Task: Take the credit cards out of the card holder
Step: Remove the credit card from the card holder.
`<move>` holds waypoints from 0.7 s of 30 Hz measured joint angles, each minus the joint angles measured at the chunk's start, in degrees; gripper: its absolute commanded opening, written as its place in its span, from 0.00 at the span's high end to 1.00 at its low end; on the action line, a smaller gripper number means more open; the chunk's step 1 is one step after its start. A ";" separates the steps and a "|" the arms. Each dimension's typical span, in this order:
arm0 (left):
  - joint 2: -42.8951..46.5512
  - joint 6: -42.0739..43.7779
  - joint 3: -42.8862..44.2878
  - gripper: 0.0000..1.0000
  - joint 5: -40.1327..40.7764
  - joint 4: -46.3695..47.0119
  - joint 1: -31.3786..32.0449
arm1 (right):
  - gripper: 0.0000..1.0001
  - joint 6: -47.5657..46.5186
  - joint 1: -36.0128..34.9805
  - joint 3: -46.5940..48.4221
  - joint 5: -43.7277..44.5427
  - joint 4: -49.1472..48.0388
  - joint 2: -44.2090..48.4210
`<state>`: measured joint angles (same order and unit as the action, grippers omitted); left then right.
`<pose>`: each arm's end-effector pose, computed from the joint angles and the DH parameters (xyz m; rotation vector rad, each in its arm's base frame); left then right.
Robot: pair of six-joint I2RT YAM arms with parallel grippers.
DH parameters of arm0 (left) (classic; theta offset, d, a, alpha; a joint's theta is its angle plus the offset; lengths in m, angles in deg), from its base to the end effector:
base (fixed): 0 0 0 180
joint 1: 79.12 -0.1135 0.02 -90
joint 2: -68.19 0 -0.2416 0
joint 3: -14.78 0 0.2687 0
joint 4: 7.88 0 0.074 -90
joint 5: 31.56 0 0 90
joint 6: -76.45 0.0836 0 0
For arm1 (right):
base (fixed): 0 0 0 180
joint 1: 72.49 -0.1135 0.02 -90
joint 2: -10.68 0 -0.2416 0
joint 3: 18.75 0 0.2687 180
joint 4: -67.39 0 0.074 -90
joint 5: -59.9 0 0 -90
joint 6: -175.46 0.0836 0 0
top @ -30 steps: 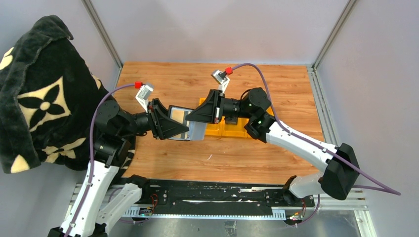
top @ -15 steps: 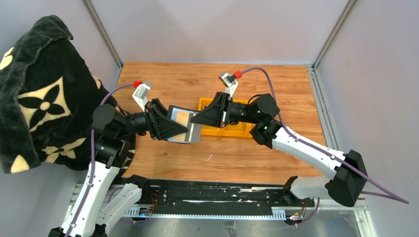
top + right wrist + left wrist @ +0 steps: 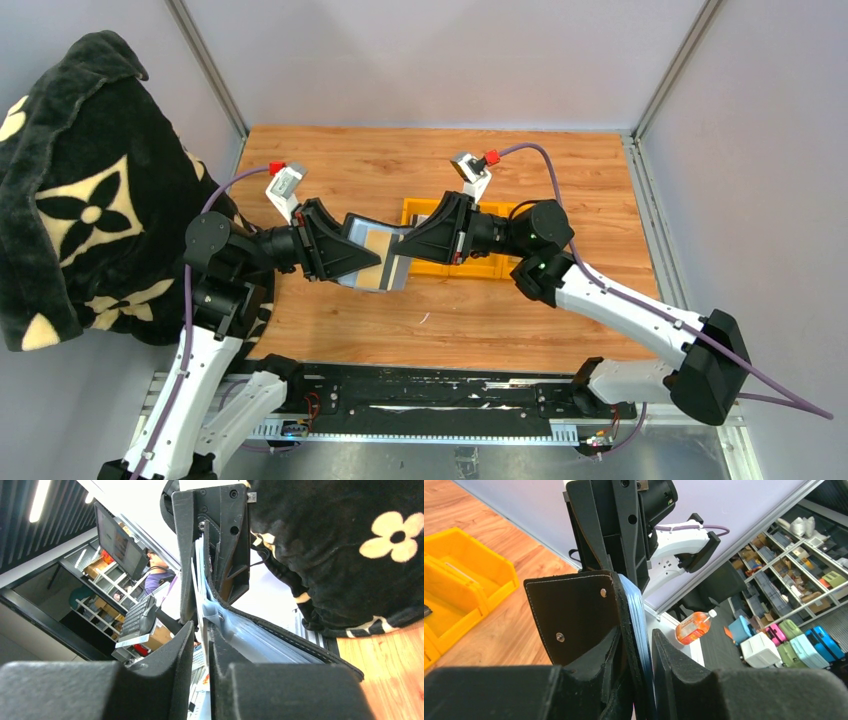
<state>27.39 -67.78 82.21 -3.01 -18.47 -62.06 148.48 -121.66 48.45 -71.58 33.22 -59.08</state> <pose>0.1571 -0.1250 0.4233 0.5673 1.5845 -1.6605 0.1681 0.2792 0.3998 -0.6646 1.2933 2.0422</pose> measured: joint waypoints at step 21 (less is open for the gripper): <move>-0.42 0.83 0.90 1.00 2.21 -1.57 0.42 | 1.00 5.57 0.02 -4.15 -1.70 -12.20 -0.83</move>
<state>26.98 -66.95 83.10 -0.81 -20.05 -61.65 154.06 -121.63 44.30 -73.28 21.02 -59.91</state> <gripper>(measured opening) 0.081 0.007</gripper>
